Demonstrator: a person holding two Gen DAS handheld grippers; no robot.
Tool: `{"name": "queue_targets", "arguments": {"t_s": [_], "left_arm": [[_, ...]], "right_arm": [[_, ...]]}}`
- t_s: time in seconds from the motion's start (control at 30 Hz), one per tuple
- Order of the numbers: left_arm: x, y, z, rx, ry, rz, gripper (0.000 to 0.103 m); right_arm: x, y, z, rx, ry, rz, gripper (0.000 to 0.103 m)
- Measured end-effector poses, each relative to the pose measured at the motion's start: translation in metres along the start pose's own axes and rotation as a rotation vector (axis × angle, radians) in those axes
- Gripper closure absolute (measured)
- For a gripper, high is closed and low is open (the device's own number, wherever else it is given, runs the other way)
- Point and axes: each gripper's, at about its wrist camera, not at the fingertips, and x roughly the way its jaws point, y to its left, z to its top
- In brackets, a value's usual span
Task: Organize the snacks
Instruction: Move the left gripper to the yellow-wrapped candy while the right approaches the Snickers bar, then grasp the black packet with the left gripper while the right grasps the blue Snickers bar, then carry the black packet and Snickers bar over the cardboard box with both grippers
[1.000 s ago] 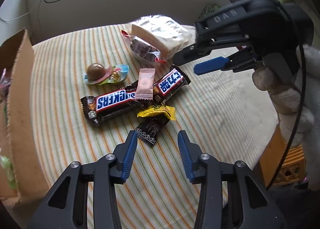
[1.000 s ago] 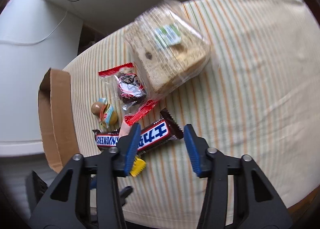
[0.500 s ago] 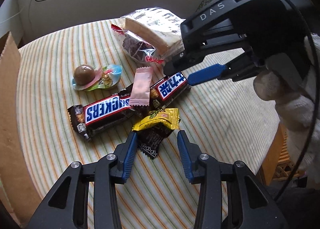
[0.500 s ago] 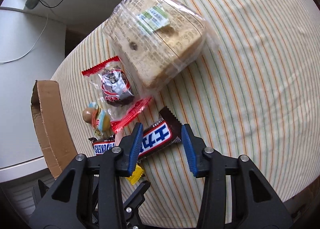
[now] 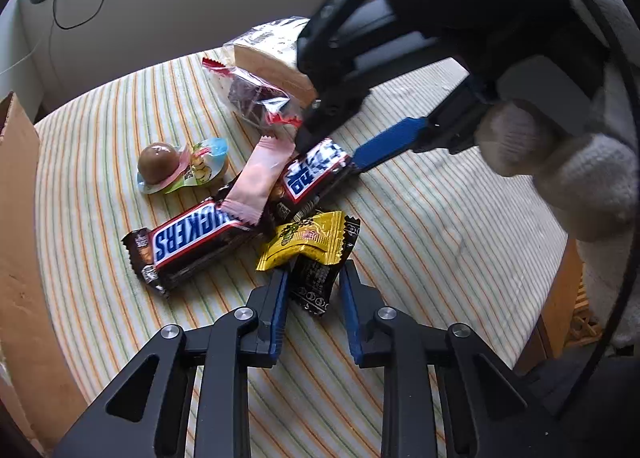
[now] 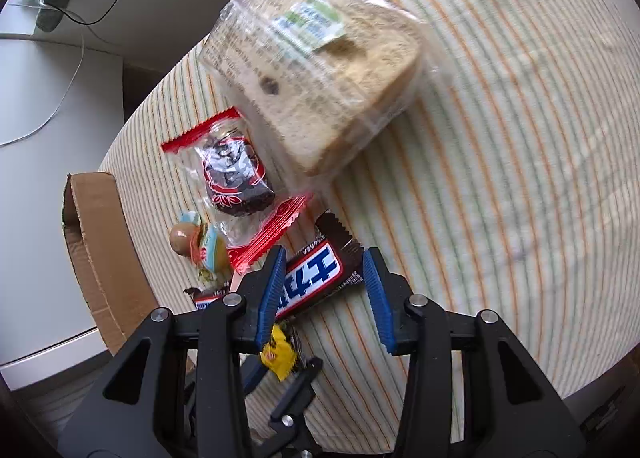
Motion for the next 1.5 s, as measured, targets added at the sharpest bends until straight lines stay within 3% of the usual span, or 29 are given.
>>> {"name": "queue_targets", "arguments": {"t_s": [0.17, 0.23, 0.27, 0.57, 0.93, 1.23, 1.5], "left_arm": [[-0.006, -0.001, -0.01, -0.015, -0.007, -0.01, 0.082], [-0.009, -0.001, -0.013, -0.029, -0.012, -0.013, 0.082], [-0.011, -0.001, -0.016, -0.035, -0.013, -0.017, 0.082], [-0.026, 0.005, -0.042, -0.099, -0.022, -0.056, 0.082], [-0.058, 0.013, -0.042, -0.176, -0.083, -0.119, 0.082], [-0.084, 0.018, -0.032, -0.216, -0.136, -0.068, 0.082], [-0.129, 0.053, -0.026, -0.275, -0.208, 0.069, 0.082]], "right_arm": [[0.009, 0.023, -0.001, -0.079, -0.015, -0.033, 0.061], [0.012, 0.027, -0.003, -0.102, -0.022, -0.031, 0.068], [0.011, 0.028, -0.002, -0.106, -0.028, -0.031, 0.077], [0.0, 0.016, -0.004, -0.133, -0.074, -0.002, 0.079], [-0.041, -0.001, -0.011, -0.208, -0.177, -0.026, 0.08], [-0.069, 0.003, -0.02, -0.283, -0.224, -0.032, 0.08], [-0.084, 0.049, -0.032, -0.398, -0.257, 0.001, 0.08]]}}
